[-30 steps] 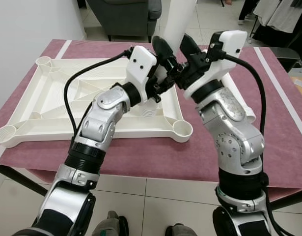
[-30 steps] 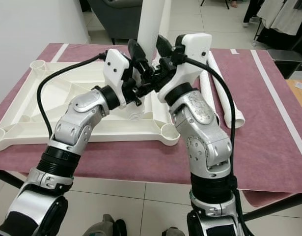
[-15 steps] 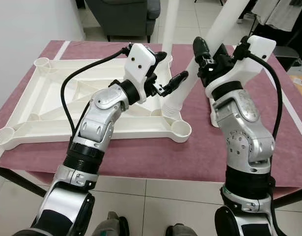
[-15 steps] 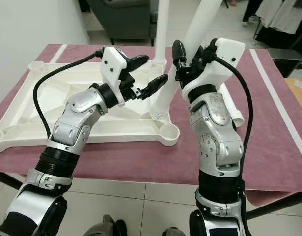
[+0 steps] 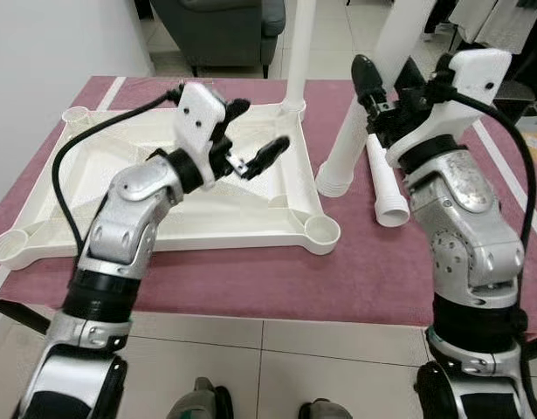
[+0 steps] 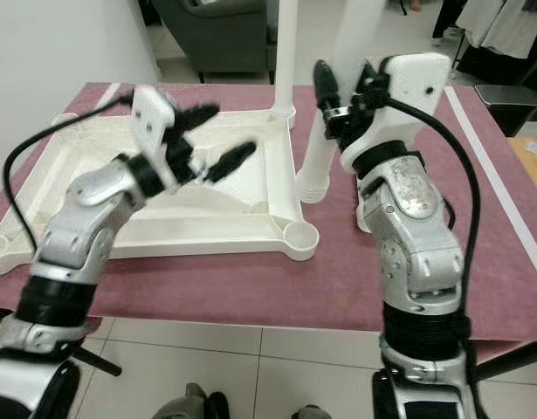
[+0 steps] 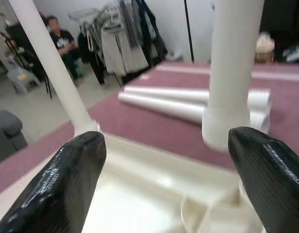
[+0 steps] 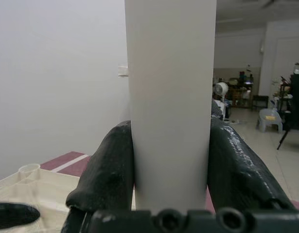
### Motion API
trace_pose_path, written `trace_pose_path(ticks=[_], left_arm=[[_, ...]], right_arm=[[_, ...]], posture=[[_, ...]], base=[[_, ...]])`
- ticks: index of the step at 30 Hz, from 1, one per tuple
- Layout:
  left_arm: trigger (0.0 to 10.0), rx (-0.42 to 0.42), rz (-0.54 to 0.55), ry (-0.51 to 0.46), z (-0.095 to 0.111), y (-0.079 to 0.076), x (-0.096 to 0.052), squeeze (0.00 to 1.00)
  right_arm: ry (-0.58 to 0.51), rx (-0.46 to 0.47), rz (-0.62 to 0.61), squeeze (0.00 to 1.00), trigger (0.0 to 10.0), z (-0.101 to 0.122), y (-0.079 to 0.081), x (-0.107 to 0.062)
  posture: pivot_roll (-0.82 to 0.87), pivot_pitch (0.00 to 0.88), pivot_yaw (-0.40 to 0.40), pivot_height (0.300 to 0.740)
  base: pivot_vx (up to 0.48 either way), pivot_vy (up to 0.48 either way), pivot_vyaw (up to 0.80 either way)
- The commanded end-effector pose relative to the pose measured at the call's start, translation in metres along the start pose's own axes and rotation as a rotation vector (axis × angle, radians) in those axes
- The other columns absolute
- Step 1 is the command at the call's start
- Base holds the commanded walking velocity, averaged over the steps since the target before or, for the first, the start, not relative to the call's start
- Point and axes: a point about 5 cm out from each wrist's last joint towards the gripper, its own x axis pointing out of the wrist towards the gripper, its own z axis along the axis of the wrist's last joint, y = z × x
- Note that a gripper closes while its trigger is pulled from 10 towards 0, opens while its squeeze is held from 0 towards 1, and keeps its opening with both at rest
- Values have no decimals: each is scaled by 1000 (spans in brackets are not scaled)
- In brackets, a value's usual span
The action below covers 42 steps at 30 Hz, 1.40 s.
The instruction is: Building children table
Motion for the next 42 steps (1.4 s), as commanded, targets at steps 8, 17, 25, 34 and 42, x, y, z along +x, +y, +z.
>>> trace_pose_path(ticks=[8, 17, 25, 34, 42], left_arm=[[10000, 65, -110, 230, -45, -27, -12, 0], [10000, 13, -132, 84, -24, -31, 5, 0], [10000, -28, -226, 2, -8, -33, 10, 0], [8510, -73, -253, -43, -5, -38, 21, 0], [7882, -85, -253, -99, 7, -36, 28, 0]], right_arm=[[60, 44, 189, 0, 10000, -9, 25, -19], [69, 89, 341, 0, 10000, -9, 39, -24], [55, 115, 455, 0, 10000, -4, 46, -24], [24, 129, 520, 0, 10000, 5, 48, -18], [52, 125, 538, 0, 10000, 0, 51, -20]], posture=[[-78, 73, 101, 740], [-85, 64, 106, 740], [-83, 59, 109, 740], [-86, 62, 104, 740], [-90, 62, 106, 740]], base=[[0, 0, 0], [0, 0, 0], [0, 0, 0], [0, 0, 0], [0, 0, 0]])
